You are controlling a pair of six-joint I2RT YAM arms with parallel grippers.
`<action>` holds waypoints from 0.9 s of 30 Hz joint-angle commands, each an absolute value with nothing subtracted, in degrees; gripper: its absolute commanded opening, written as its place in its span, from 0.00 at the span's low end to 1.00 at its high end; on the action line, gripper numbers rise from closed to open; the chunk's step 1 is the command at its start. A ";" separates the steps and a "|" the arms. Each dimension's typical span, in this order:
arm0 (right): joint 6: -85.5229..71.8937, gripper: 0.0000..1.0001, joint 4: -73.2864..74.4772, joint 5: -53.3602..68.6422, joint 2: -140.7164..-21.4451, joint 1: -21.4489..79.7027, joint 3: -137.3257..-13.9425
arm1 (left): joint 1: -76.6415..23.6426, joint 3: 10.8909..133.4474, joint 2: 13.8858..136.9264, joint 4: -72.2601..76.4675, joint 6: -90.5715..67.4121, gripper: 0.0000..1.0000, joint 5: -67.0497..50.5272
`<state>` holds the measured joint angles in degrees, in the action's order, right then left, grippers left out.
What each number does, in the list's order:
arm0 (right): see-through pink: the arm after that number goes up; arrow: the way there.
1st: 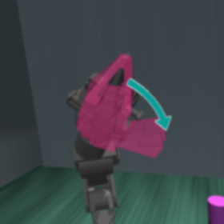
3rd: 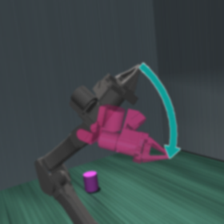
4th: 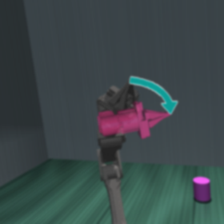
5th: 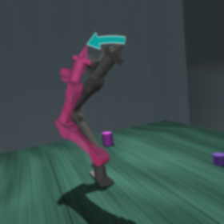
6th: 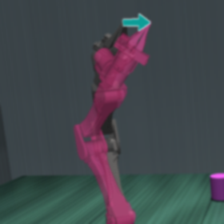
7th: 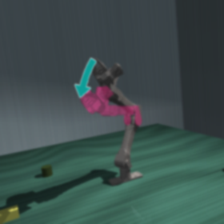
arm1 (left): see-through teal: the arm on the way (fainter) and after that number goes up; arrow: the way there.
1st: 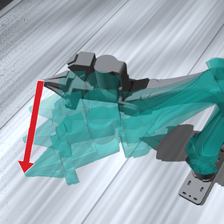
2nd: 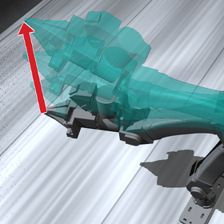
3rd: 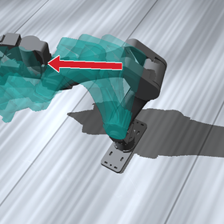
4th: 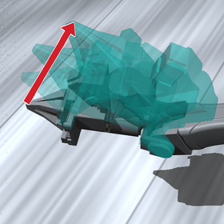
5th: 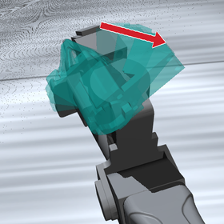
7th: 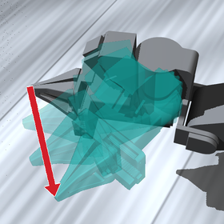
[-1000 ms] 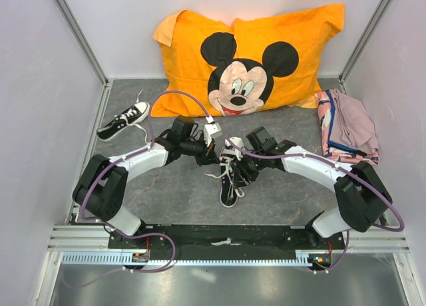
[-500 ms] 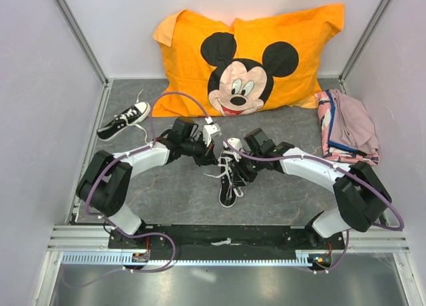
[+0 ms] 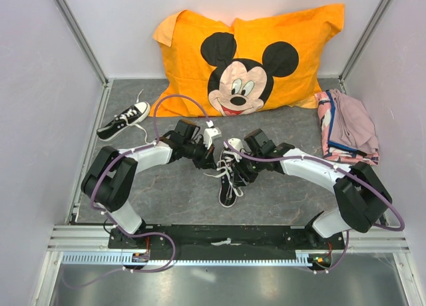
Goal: Tie the shoes
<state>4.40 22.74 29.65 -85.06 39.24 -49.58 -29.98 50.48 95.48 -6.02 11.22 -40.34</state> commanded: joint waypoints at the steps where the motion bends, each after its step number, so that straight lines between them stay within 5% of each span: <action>1: 3.69 0.39 22.50 29.62 -82.36 40.08 -50.01 | -29.79 52.82 95.80 -6.24 9.40 0.02 -39.82; 17: 3.16 0.40 22.33 22.95 -84.64 43.24 -51.77 | -29.79 52.91 96.07 -6.33 9.23 0.02 -39.73; 20: 2.81 0.34 22.59 21.80 -84.73 43.42 -52.21 | -29.79 52.82 96.15 -6.42 9.32 0.02 -39.90; 24: 2.55 0.00 23.38 22.58 -85.25 43.42 -52.91 | -29.79 52.91 96.06 -6.33 9.23 0.02 -39.90; 27: 2.29 0.00 23.55 23.03 -84.73 43.42 -53.17 | -29.79 52.82 95.98 -6.42 9.40 0.02 -39.99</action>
<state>2.79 23.55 23.00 -84.71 43.18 -50.61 -29.98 51.05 96.01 -7.16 10.87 -40.32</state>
